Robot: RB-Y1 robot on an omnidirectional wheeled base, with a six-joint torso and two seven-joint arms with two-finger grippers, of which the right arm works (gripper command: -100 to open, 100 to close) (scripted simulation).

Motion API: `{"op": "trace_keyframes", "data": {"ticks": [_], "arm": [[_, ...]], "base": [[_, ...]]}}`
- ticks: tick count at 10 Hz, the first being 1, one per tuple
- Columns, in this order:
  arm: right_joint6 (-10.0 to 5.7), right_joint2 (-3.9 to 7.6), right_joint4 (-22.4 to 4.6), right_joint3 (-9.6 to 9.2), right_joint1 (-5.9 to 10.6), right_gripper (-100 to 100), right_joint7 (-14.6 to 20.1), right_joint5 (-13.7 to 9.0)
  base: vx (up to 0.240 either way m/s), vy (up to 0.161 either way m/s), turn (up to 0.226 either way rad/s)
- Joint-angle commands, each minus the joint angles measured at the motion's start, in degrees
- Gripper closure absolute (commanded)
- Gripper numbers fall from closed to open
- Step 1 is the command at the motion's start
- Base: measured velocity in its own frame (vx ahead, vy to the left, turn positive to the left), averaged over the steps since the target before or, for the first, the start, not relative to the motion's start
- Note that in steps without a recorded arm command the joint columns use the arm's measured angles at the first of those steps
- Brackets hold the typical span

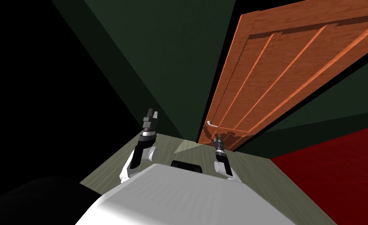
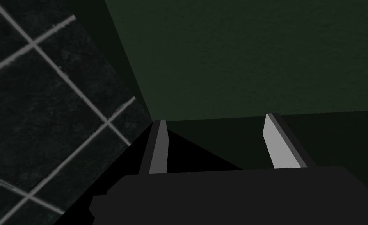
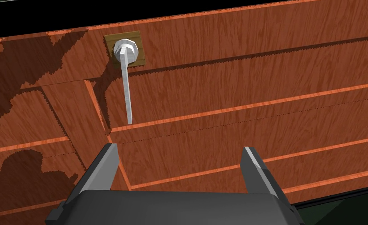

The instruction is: Pull the door open

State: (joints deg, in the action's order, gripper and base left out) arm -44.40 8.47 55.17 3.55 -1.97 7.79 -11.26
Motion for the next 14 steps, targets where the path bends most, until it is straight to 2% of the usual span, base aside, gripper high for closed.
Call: {"op": "trace_keyframes", "data": {"ticks": [1,6,14], "arm": [[-0.25,0.23,-2.20,0.11,0.81,-100,0.05,-0.47],[-1.21,0.54,-8.38,0.35,3.09,-100,-0.02,-1.63],[-2.50,0.89,-16.73,0.67,6.18,-100,-0.10,-3.19]], "base": [[0.069,-0.083,0.130],[0.055,-0.068,0.124],[0.038,-0.071,0.105]]}}
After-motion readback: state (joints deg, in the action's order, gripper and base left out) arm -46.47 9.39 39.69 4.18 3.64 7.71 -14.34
